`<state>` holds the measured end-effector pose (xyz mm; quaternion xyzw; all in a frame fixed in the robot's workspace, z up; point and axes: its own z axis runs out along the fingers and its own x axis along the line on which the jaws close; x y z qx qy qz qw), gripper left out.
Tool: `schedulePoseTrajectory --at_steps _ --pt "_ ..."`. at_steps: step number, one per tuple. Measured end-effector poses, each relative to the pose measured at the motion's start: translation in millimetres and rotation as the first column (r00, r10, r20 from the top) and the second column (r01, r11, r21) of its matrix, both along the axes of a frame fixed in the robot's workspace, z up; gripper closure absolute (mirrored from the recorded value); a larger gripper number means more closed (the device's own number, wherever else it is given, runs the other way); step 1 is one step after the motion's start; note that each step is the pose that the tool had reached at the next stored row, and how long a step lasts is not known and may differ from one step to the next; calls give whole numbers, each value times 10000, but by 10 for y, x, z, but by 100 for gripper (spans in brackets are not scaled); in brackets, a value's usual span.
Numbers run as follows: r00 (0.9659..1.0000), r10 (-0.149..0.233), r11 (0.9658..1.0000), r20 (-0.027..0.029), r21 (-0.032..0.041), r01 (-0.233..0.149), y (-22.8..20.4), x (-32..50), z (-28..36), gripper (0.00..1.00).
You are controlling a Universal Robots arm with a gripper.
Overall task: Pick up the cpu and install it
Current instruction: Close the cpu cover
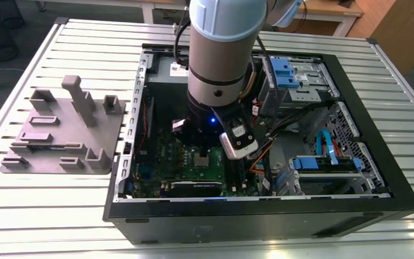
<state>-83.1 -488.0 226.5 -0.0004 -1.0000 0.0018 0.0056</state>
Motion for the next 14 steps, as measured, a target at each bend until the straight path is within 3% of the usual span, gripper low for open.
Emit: schedulePoseTrajectory --at_steps 8,11,14 --pt "10000 0 10000 0 2 0 0 0 7 90" --pt "10000 0 10000 0 1 0 0 0 31 90" --pt "10000 0 10000 0 1 0 0 0 96 90"
